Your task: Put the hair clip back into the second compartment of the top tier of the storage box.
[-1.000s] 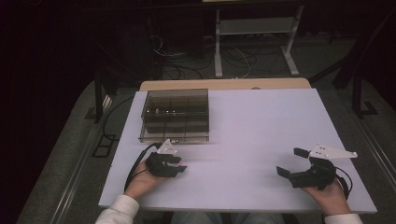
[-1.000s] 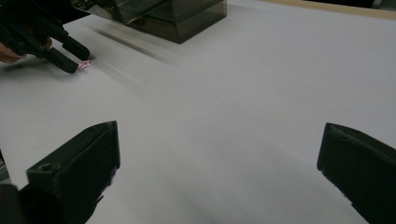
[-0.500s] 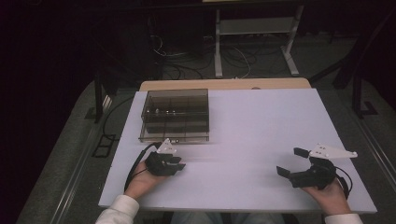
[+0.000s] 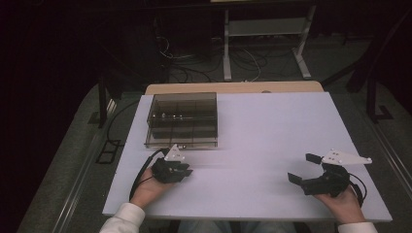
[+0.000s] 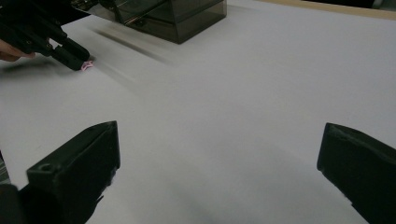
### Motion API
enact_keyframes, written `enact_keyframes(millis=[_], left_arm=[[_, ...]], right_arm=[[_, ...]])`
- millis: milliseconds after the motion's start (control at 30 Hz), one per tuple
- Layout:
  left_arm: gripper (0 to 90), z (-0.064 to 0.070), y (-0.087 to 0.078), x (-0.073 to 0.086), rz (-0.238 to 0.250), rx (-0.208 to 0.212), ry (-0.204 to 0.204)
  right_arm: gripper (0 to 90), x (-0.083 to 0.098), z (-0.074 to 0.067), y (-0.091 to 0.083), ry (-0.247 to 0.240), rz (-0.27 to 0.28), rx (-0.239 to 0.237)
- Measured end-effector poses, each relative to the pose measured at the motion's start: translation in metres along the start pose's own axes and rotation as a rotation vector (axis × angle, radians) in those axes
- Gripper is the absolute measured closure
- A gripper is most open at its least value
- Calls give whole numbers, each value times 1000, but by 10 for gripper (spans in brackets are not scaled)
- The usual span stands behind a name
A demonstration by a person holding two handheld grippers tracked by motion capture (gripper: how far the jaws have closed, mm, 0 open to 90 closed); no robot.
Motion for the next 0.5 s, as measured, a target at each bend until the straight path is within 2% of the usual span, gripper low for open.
enact_keyframes(millis=[200,500], left_arm=[[726,-1,0,0,-2,10,-14],[727,0,-3,-1,-1,18,-12]], right_arm=[[0,0,0,0,-1,1,0],[0,0,0,-1,2,2,2]])
Point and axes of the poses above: each handheld gripper's, and its own axes: y roughly forward along the jaws, x roughly out of its underside, z roughly to its right, the point moved 8 cm from there along y, roughly forward along the jaws, and after that the axes turned 10 degrees about -x, right-handed, at the moved point
